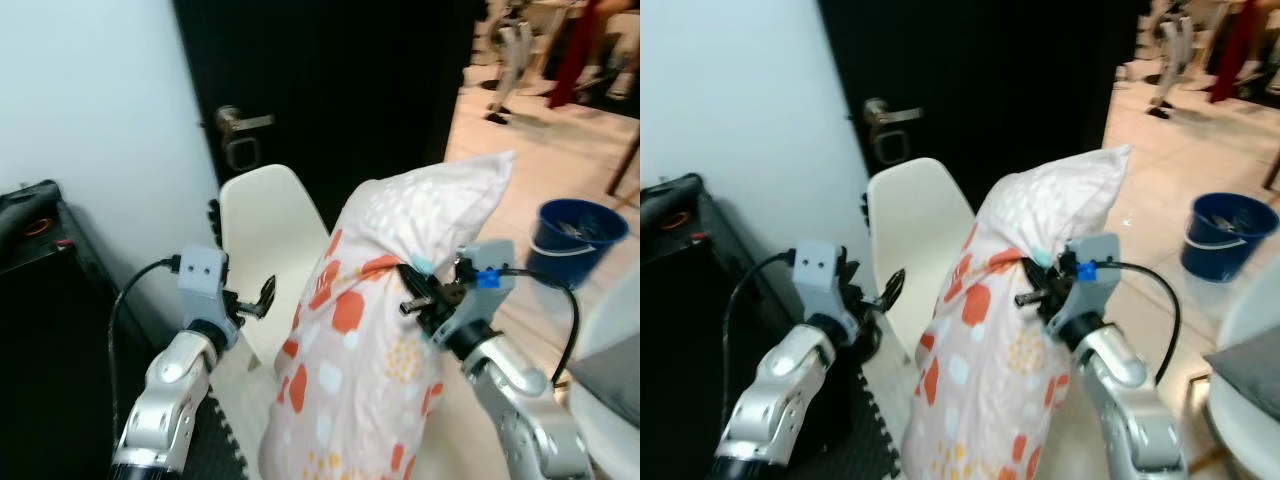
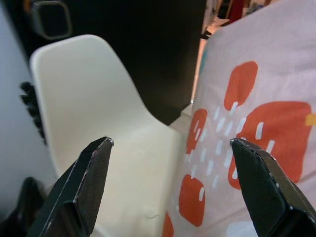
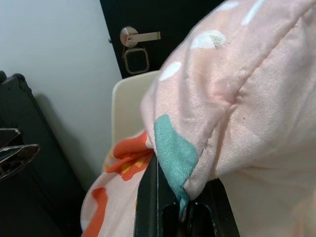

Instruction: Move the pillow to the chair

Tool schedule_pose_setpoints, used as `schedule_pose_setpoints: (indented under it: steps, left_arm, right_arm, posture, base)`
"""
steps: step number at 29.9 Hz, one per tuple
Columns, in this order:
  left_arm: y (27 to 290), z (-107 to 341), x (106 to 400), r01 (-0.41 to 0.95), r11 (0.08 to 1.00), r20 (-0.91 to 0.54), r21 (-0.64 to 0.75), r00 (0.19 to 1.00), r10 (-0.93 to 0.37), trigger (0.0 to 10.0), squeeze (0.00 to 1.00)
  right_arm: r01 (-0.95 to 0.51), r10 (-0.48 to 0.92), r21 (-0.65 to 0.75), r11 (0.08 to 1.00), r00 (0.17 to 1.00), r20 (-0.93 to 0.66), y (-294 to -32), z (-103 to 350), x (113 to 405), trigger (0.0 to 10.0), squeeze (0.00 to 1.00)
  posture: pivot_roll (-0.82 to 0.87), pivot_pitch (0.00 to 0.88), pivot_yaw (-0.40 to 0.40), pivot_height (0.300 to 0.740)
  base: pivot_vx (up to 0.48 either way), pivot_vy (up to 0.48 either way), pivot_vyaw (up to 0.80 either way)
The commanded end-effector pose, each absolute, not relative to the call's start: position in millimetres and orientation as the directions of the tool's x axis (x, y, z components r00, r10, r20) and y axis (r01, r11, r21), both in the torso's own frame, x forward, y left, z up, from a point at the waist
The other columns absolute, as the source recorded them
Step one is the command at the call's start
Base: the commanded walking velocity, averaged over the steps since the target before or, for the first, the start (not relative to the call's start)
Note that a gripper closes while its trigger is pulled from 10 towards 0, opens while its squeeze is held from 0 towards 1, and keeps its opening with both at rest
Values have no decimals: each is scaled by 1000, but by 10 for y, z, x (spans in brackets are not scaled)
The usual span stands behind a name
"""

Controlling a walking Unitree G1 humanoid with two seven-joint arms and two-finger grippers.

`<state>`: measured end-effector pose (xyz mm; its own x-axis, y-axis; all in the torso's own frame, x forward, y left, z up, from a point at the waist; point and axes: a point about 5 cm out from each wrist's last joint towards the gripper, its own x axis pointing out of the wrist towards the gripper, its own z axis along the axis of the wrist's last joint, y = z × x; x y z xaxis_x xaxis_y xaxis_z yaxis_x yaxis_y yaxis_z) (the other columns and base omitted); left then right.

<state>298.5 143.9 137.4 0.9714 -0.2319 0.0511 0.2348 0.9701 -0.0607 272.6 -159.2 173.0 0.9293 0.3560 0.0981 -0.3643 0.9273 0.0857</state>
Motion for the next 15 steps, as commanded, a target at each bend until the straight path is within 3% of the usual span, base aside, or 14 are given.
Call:
schedule_pose_setpoints:
  steps: [1,6,15]
  left_arm:
    - [1489,1331,2977,219,973,35,-69,976,-217,10000,0]
    - [1484,1337,2980,225,972,43,-72,974,-223,10000,0]
    - [1489,1377,2987,227,971,63,-78,973,-222,10000,0]
  right_arm:
    - [-405,386,76,911,903,188,-1519,1913,2709,10000,0]
    - [-408,389,76,910,902,187,-1513,1914,2713,10000,0]
    - [-419,399,78,905,897,188,-1499,1925,2711,10000,0]
  posture:
    - [-92,2,37,730]
    - [-95,0,36,730]
    - [-96,0,33,730]
  base:
    - [0,0,0]
    - [0,0,0]
    - [278,0,0]
